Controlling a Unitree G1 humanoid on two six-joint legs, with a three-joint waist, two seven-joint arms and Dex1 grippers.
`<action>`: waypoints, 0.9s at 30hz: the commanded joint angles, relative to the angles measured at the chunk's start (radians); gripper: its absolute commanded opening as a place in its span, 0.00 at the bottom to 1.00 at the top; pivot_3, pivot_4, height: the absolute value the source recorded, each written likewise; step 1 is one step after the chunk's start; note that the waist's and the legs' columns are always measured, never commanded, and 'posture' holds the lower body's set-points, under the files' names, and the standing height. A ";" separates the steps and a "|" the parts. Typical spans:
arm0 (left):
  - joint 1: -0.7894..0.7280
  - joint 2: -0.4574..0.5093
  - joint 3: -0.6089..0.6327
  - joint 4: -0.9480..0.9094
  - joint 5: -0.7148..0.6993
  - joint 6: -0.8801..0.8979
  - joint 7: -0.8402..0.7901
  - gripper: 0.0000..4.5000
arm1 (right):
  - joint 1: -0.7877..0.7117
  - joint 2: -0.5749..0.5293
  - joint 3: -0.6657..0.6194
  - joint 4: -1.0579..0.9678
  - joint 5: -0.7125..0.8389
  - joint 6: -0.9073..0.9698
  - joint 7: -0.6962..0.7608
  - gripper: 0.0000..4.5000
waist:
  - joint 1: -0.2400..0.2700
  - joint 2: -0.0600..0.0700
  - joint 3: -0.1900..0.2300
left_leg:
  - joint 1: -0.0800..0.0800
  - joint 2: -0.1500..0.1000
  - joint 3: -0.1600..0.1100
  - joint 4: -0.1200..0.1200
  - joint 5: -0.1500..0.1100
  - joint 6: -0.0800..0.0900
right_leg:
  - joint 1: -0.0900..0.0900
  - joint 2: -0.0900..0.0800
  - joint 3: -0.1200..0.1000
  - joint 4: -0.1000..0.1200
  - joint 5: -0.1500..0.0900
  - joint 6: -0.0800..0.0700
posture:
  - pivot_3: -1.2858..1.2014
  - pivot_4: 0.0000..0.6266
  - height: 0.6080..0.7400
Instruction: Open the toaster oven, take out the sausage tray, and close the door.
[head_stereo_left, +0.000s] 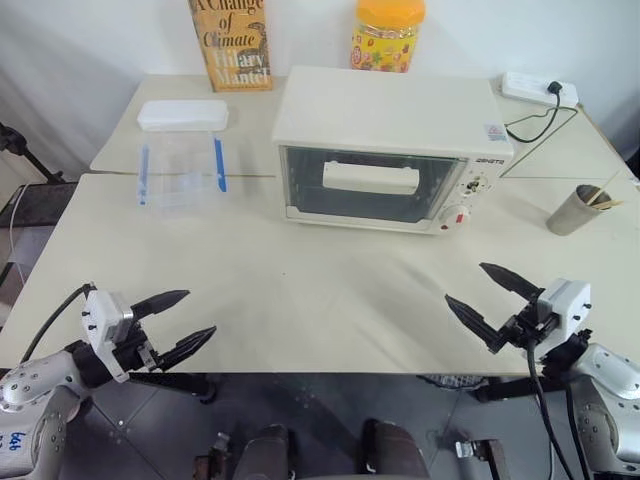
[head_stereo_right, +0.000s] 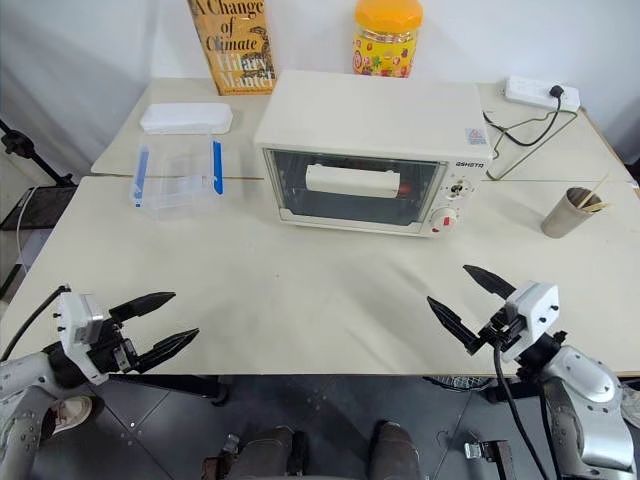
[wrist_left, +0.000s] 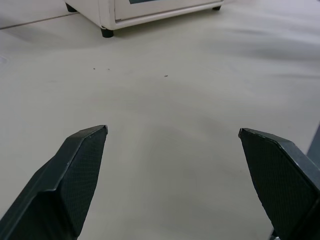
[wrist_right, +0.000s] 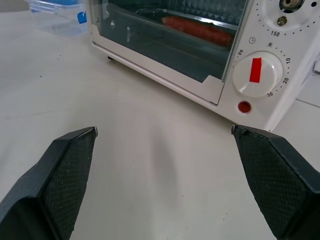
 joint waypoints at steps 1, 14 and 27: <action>-0.023 -0.001 -0.004 0.011 -0.003 -0.017 -0.006 1.00 | -0.029 -0.015 0.010 -0.006 0.027 0.019 0.027 1.00 | 0.000 0.000 0.000 | 0.000 0.000 0.000 0.000 0.000 0.000 | 0.000 0.000 0.000 0.000 0.000 0.000 | 0.52 0.24 1.00; -0.357 0.082 0.005 -0.028 -0.366 0.311 -0.067 1.00 | -0.479 -0.040 0.106 0.020 0.235 0.467 -0.028 1.00 | -0.002 0.001 0.000 | -0.001 0.002 -0.001 0.006 0.000 -0.001 | -0.001 0.001 0.000 0.004 0.000 -0.001 | 0.52 0.24 1.00; -0.444 0.036 -0.039 -0.041 -0.360 0.335 -0.024 1.00 | -0.639 -0.012 0.177 0.116 0.186 0.452 0.081 1.00 | -0.002 0.001 0.001 | -0.002 -0.003 0.004 0.006 -0.003 0.002 | -0.003 0.002 0.000 0.002 0.000 0.000 | 0.52 0.24 1.00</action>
